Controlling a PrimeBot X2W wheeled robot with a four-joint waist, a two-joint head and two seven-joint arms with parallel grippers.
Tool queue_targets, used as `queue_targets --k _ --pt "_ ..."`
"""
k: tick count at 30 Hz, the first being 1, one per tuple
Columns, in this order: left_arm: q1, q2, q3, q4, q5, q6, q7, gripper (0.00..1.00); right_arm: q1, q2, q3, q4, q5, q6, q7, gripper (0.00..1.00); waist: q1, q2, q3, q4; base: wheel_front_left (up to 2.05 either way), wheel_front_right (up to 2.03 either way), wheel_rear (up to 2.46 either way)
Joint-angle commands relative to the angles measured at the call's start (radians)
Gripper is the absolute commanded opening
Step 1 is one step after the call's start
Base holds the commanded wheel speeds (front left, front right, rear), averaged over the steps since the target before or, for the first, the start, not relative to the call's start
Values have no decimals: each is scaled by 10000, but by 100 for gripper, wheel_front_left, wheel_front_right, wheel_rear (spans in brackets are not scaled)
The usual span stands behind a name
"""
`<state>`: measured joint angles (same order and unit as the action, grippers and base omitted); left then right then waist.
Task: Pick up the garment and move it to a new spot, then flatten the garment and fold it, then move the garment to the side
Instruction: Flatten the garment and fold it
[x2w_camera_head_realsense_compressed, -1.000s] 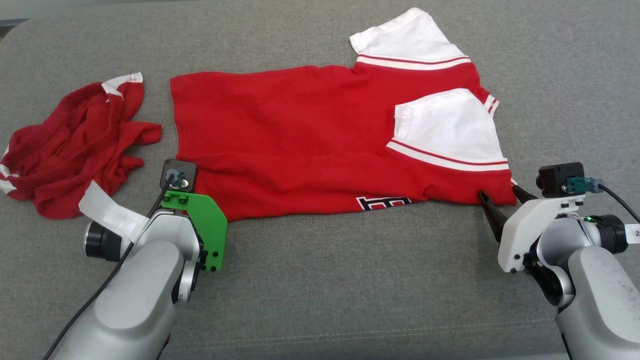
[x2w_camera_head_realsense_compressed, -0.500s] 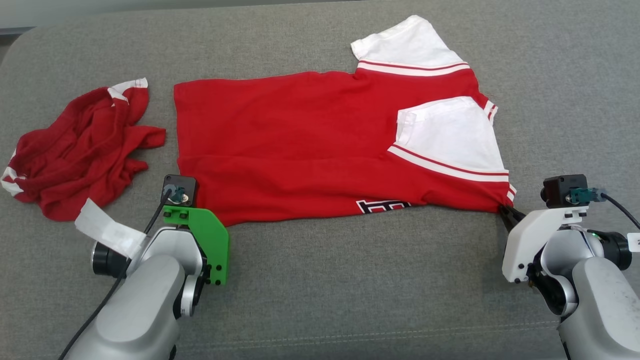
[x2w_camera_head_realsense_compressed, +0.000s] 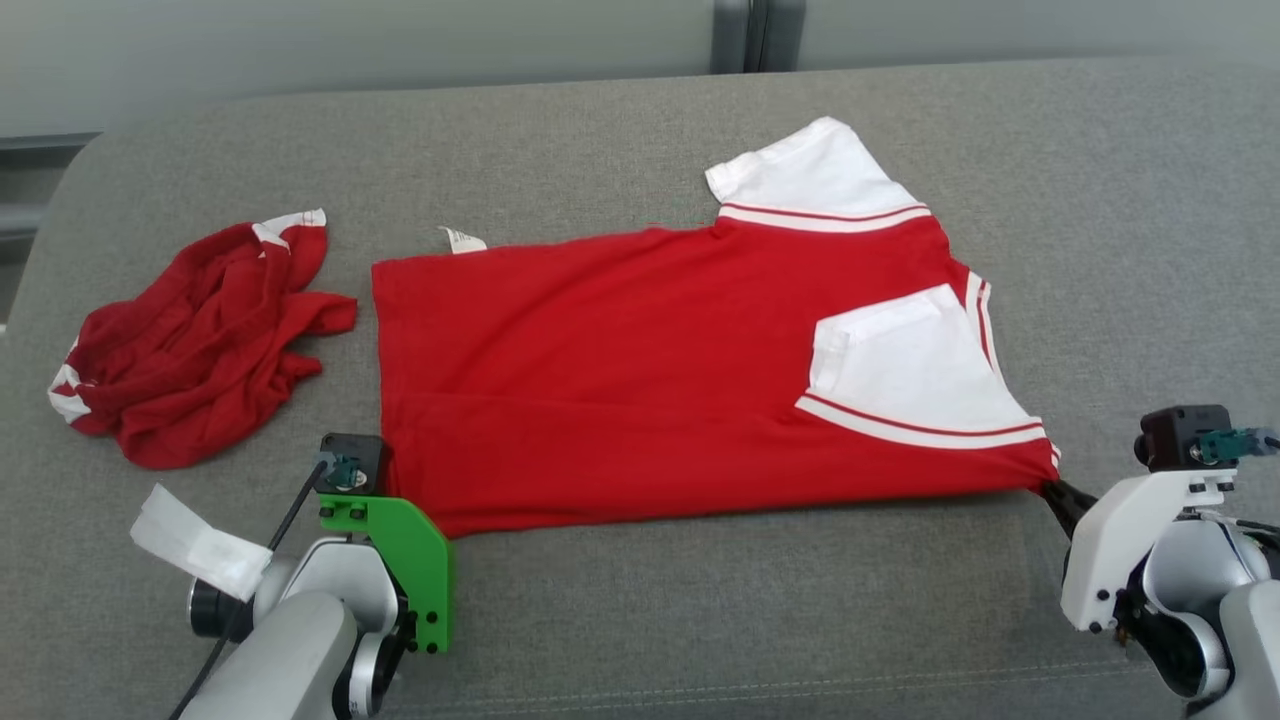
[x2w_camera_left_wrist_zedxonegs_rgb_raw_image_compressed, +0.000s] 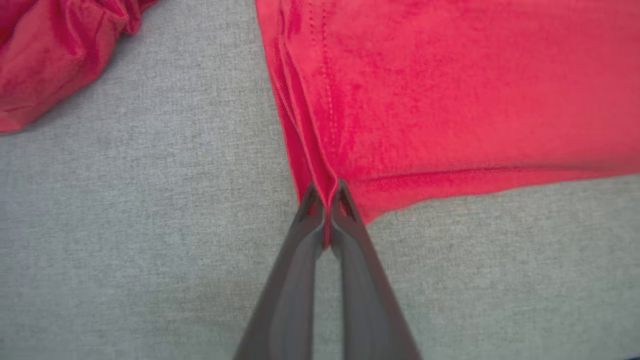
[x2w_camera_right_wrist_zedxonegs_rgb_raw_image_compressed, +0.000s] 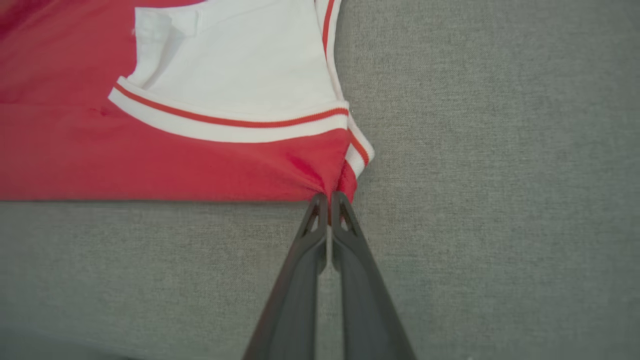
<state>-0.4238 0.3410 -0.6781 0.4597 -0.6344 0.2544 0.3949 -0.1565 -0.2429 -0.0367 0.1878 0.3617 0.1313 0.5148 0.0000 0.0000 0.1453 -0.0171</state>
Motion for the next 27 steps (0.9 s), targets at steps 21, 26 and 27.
queue_targets --k 21,26,27 --pt "2166 685 -14 -1890 -461 633 46 100 2273 676 -365 -1657 315 -10 868 100 0 0 -1036 -136 0 0 0" --pt "2467 596 373 -2196 -547 441 -1261 100 2357 833 -530 -1742 138 -10 50 100 0 0 -1384 -41 0 0 0" --pt "2505 587 479 -2254 -495 421 -1647 100 2378 891 -581 -1771 131 -9 -158 100 0 0 -1450 -8 0 0 0"
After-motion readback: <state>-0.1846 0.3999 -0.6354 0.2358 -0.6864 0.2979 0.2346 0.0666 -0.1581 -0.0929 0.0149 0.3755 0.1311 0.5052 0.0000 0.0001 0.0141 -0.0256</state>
